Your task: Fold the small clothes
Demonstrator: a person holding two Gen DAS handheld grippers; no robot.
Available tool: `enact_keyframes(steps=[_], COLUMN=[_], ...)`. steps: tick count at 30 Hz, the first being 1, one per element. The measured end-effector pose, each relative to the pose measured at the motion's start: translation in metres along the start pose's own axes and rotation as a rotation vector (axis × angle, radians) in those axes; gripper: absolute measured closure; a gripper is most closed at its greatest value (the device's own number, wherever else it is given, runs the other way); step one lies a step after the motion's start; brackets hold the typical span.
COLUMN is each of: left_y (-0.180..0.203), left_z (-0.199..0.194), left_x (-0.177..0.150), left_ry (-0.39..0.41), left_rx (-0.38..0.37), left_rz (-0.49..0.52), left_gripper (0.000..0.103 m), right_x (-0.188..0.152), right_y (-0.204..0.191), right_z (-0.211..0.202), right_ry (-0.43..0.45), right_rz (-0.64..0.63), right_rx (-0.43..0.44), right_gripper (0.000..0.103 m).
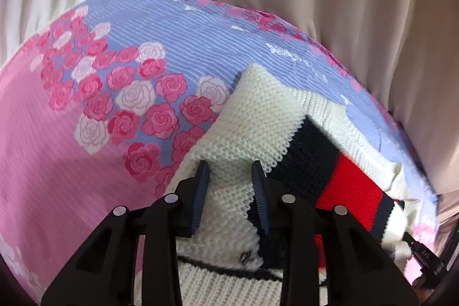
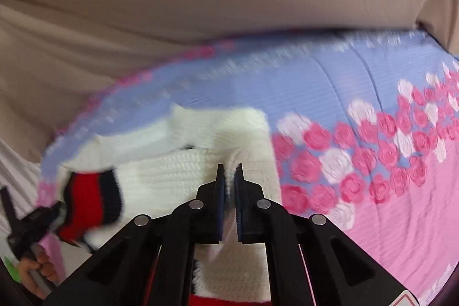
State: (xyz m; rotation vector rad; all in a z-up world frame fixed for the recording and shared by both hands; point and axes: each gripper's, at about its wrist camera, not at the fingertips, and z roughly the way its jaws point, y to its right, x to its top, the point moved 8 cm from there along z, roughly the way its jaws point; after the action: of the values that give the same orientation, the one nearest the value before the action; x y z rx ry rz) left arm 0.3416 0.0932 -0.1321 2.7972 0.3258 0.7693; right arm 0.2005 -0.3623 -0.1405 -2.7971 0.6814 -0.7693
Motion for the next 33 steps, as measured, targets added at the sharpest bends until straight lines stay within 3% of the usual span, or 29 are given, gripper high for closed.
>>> enact_keyframes(steps=[2,4,5,6,7,9,12,14,17,20,22,25,27,28,29,30,32,33], left_y=[0.003,-0.004,-0.009,-0.016,-0.026,-0.047,-0.085,-0.11,-0.131,-0.129,-0.125,-0.12,-0.117,-0.116,-0.114,-0.111,-0.104,-0.104], left_z=[-0.003,-0.027,-0.038,-0.049,-0.062,-0.084,-0.111,-0.127,-0.147,-0.161,-0.164,-0.165,-0.165,-0.165,-0.165,-0.165,-0.162,-0.164], left_x=[0.001,-0.002,-0.006,-0.013,-0.025,-0.055,-0.118,-0.167,-0.223,-0.247,-0.254,-0.26,-0.261,-0.261,-0.26,-0.259,-0.259,-0.258], left_ry=[-0.007,-0.01,-0.009,-0.011,-0.019,-0.038,-0.12,-0.206,-0.297,-0.32,-0.325,-0.319,-0.312,-0.311,-0.31,-0.312,-0.357,-0.365], left_rx=[0.001,-0.055,-0.083,-0.106,-0.114,-0.09,-0.052,-0.041,-0.069,-0.105,-0.127,-0.126,-0.106,-0.102,-0.105,-0.124,-0.171,-0.187], left_rz=[0.017,-0.023,-0.048,-0.068,-0.075,-0.053,-0.03,-0.068,-0.144,-0.138,-0.129,-0.106,-0.089,-0.087,-0.085,-0.08,-0.092,-0.117], left_gripper=[0.072,0.071,0.065,0.055,0.051,0.046,0.045,0.045,0.043,0.031,0.025,0.02,0.02,0.022,0.035,0.06,0.09,0.09], right_x=[-0.002,0.002,0.001,-0.004,-0.013,-0.05,-0.125,-0.186,-0.249,-0.303,-0.32,-0.334,-0.335,-0.336,-0.337,-0.338,-0.334,-0.334], right_y=[-0.002,-0.007,-0.007,-0.006,-0.003,0.012,0.034,0.053,0.07,0.071,0.066,0.052,0.039,0.033,0.03,0.024,0.016,0.014], right_z=[0.002,-0.018,-0.032,-0.049,-0.061,-0.084,-0.097,-0.104,-0.118,-0.127,-0.126,-0.131,-0.128,-0.127,-0.128,-0.127,-0.127,-0.126], right_ry=[0.015,0.028,0.057,0.085,0.092,0.079,-0.014,-0.1,-0.18,-0.265,-0.307,-0.286,-0.273,-0.268,-0.263,-0.255,-0.249,-0.258], right_rz=[-0.041,-0.002,0.011,0.017,0.027,0.043,0.051,0.056,0.063,0.055,0.054,-0.001,-0.047,-0.063,-0.077,-0.095,-0.109,-0.101], right_rx=[0.001,0.041,0.066,0.08,0.091,0.125,0.128,0.088,0.076,0.095,0.123,0.151,0.16,0.166,0.171,0.17,0.184,0.203], right_gripper=[0.099,0.094,0.093,0.085,0.072,0.061,0.061,0.061,0.061,0.058,0.056,0.045,0.044,0.044,0.044,0.044,0.064,0.087])
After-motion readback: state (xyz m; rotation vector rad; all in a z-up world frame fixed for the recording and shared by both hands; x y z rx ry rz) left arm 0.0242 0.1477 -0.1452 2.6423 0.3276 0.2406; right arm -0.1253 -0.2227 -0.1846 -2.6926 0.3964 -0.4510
